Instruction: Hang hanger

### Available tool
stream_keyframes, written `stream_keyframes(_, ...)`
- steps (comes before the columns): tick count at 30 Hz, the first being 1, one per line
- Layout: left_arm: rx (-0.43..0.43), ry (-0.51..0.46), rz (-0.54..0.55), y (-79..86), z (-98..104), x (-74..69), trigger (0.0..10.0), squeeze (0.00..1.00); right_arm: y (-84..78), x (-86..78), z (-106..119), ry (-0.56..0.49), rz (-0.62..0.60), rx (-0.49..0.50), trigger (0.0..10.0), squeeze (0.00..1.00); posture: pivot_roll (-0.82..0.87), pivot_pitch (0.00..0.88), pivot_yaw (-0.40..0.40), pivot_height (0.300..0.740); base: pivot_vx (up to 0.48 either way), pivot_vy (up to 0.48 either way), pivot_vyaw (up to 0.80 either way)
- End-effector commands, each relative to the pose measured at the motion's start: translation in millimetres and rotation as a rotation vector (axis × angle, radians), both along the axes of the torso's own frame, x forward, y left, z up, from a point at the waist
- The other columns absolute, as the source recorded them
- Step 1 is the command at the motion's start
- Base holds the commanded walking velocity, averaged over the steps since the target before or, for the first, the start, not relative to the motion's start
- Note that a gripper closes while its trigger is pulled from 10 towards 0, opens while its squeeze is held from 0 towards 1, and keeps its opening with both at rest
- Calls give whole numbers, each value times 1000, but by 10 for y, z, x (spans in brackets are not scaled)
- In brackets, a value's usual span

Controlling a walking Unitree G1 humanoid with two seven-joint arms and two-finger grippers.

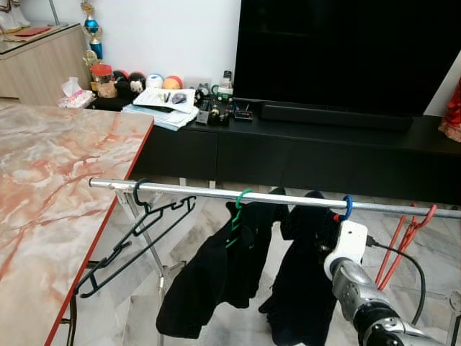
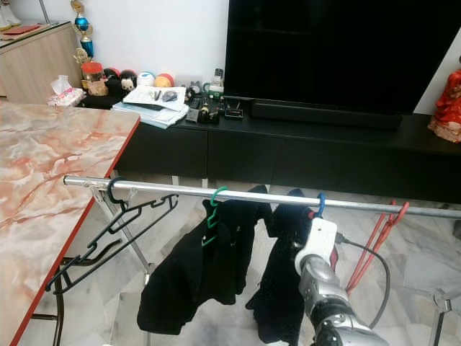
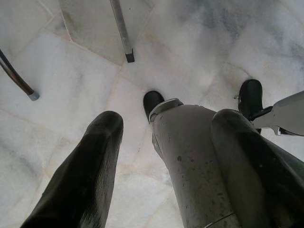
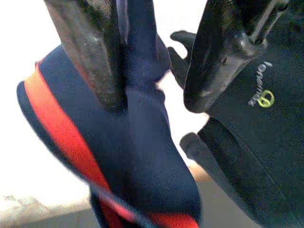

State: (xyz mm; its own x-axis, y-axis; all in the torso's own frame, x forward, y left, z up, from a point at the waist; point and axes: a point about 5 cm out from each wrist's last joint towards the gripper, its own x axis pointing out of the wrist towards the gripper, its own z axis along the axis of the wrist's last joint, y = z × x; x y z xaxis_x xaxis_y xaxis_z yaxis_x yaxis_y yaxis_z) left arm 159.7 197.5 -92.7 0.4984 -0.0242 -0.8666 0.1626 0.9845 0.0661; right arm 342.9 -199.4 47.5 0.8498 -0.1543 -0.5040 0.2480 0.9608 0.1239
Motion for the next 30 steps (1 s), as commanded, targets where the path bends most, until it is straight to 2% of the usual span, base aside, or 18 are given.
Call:
stream_keyframes(1,2,38,-11,-6,-42,-99,10000,0,-30,25,41,-15,-8,1,0,0,141,0,-82,740,0,0,0)
stream_keyframes(8,0,44,-5,-4,-51,-124,10000,0,27,-18,-32,11,7,6,0,0,144,0,-83,740,0,0,0)
stream_keyframes(15,-6,47,-1,-10,-57,-137,10000,0,4,-100,-134,56,-3,4,0,0,144,0,-84,740,0,0,0)
stream_keyframes(28,-8,46,-5,-8,-50,-119,10000,0,15,-116,-158,67,-7,12,0,0,148,0,-85,740,0,0,0)
stream_keyframes(29,-6,45,-2,-4,-48,-115,10000,0,25,-112,-154,62,-3,14,10000,761,149,0,-84,740,0,0,0)
stream_keyframes(30,-6,45,-2,-4,-48,-115,10000,0,25,-112,-154,62,-3,14,10000,761,149,0,-84,740,0,0,0)
